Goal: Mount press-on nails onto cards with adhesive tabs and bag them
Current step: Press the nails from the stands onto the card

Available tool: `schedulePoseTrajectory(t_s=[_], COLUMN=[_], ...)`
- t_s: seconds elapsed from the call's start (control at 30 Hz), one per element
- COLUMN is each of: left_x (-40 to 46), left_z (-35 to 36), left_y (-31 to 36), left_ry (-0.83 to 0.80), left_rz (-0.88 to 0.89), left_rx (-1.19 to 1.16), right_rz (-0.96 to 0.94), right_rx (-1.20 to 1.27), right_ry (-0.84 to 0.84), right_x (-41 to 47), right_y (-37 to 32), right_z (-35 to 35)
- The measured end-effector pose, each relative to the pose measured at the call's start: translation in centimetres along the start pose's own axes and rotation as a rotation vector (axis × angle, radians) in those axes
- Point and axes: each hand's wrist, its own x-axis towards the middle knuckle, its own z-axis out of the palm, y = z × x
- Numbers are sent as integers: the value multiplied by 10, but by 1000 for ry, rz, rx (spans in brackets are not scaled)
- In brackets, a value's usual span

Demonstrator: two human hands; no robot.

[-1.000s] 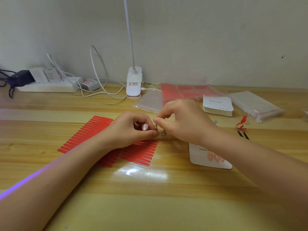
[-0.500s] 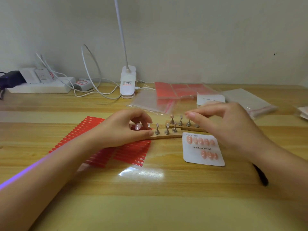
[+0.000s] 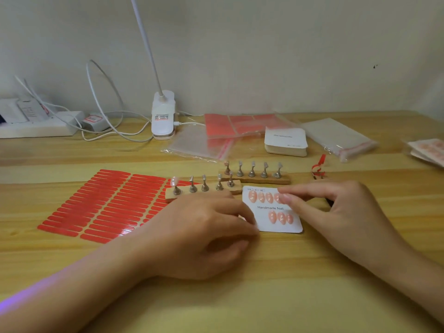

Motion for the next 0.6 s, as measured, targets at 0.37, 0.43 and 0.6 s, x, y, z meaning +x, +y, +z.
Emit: schedulePoseTrajectory(t_s=[0.37, 0.43, 0.6], left_x=[1, 1, 0], left_z=[4, 4, 5], left_y=[4, 3, 3], left_ry=[-30, -20, -6], left_rz=[2, -3, -9], left_rx=[-61, -69, -74], right_rz=[-307, -349, -359], right_rx=[-315, -369, -410], right_ry=[11, -9, -50], right_x=[-5, -5, -4], right_y=[5, 5, 3], right_z=[7, 8, 9])
